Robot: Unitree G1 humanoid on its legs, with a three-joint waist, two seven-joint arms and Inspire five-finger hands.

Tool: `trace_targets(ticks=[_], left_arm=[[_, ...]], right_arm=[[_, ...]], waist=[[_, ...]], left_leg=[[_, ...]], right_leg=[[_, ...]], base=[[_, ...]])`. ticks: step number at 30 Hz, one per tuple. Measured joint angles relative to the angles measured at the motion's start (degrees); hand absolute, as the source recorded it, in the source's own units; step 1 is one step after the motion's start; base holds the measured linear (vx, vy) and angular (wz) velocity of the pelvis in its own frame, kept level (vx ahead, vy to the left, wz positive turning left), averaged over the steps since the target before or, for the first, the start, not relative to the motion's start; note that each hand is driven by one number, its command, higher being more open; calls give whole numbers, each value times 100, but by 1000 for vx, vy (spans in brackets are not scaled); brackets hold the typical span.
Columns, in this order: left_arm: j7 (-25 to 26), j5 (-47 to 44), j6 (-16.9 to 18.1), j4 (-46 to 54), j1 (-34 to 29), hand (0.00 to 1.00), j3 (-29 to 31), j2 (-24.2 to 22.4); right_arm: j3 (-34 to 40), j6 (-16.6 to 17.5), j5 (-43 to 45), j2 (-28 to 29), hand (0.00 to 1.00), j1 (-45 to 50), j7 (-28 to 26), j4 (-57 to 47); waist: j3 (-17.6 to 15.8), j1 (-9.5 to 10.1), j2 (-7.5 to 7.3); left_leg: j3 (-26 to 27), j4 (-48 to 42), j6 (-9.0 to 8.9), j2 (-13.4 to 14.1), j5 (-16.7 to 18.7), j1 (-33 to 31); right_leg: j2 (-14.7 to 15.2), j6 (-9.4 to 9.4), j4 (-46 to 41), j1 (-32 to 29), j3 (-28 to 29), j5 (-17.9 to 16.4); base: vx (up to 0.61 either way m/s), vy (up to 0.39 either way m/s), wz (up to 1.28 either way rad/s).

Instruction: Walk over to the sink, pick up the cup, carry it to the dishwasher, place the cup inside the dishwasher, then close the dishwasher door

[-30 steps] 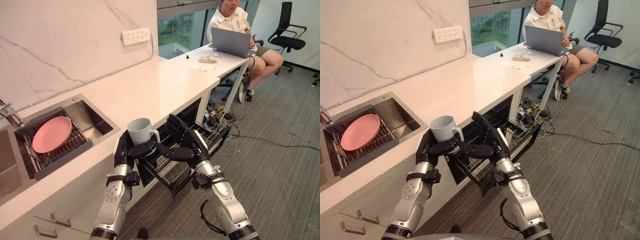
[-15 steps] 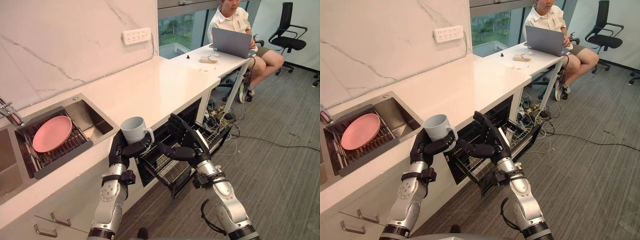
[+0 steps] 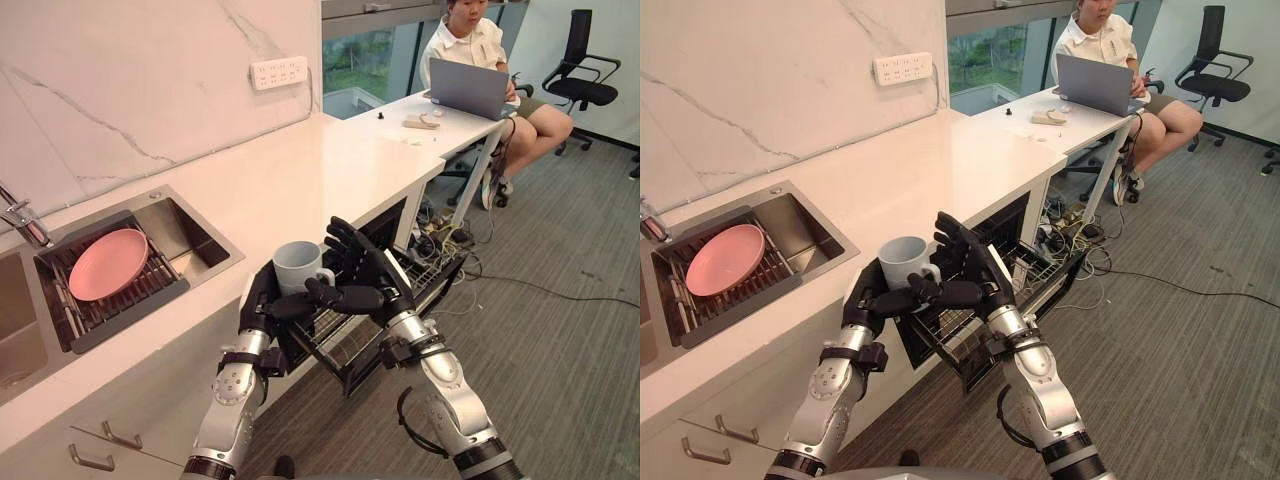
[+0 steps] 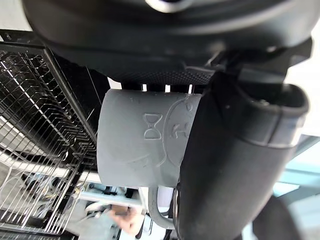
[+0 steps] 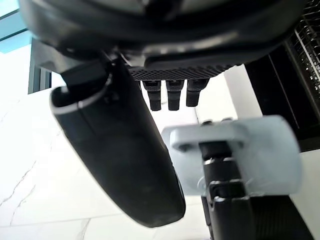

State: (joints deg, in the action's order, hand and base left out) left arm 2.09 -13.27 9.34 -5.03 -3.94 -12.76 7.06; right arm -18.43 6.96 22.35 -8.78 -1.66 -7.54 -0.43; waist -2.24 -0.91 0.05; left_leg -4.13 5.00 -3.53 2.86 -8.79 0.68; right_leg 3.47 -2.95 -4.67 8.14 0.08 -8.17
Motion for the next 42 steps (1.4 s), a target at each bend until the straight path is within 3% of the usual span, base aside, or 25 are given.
trace_targets(ticks=[11,22,23,41,42], left_arm=[[6,535,0,-48,6,30,-578,346],[117,862,-4,-21,54,30,-659,427],[143,881,-5,-8,55,30,-666,427],[197,1768,-79,379,118,30,-545,459],[197,1793,-79,412,117,90,-525,445]], right_arm=[[-56,-39,-477,-15,90,-50,127,377],[-49,-64,-1126,7,90,-62,382,448],[-47,-67,-1127,15,30,-62,397,450],[207,85,-1061,246,30,-66,430,499],[215,110,-1061,260,30,-67,430,488]], waist=[[61,17,-28],[89,18,-73],[93,17,-80],[121,20,-161],[118,20,-166]], left_leg=[[-14,0,-6,22,-2,-18],[-15,-1,-7,22,-2,-51],[-14,-1,-7,22,-2,-52],[-21,0,-16,14,-8,-45],[-25,0,-18,14,-9,-45]], right_leg=[[-22,9,10,1,-16,7],[-27,10,13,-20,-34,7],[-27,10,13,-20,-34,7],[-29,14,9,-21,-53,8],[-29,14,7,-21,-57,8]], base=[[0,0,0],[0,0,0],[0,0,0],[0,0,0],[0,0,0]])
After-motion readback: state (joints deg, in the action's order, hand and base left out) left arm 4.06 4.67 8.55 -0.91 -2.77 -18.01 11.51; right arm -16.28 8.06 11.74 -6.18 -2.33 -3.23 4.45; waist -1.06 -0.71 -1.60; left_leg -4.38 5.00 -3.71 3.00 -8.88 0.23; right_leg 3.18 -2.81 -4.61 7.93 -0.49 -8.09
